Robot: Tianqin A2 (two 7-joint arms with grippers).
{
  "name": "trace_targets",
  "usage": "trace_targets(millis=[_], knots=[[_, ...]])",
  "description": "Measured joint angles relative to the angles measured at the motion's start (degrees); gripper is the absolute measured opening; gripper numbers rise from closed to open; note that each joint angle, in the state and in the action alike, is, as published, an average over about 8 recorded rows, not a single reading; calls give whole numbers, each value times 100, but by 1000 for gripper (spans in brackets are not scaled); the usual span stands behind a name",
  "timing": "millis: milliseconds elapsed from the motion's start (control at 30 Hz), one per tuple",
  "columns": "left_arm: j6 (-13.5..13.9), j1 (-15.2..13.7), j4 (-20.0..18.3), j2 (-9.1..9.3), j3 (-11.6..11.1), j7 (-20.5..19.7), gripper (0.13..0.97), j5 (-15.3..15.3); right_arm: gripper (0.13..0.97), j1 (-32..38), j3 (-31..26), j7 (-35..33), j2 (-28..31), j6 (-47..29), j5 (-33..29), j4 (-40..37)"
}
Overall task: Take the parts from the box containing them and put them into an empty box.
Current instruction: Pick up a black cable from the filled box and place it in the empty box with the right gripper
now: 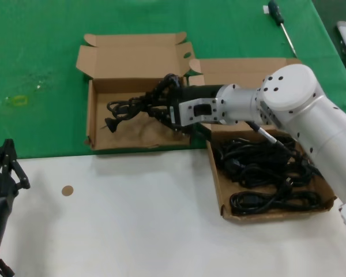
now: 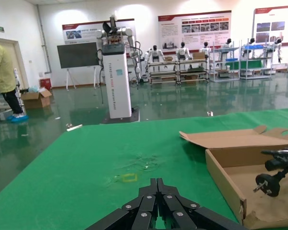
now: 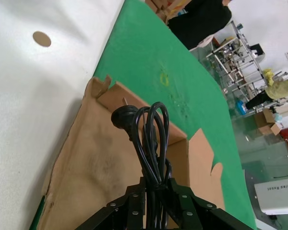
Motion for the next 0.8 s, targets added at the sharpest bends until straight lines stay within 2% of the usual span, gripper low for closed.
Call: trace_targets(millis=[267,567,800], knots=[[0,0,0,0,0,0,152,0,241,168,143,-483,-159,20,158,-542],[0,0,0,0,0,0,152,0,312,208,191,-580,-183,6,189,-655],[0,0,0,0,0,0,152,0,434,108,140,-368,-55,-39,114,-351]])
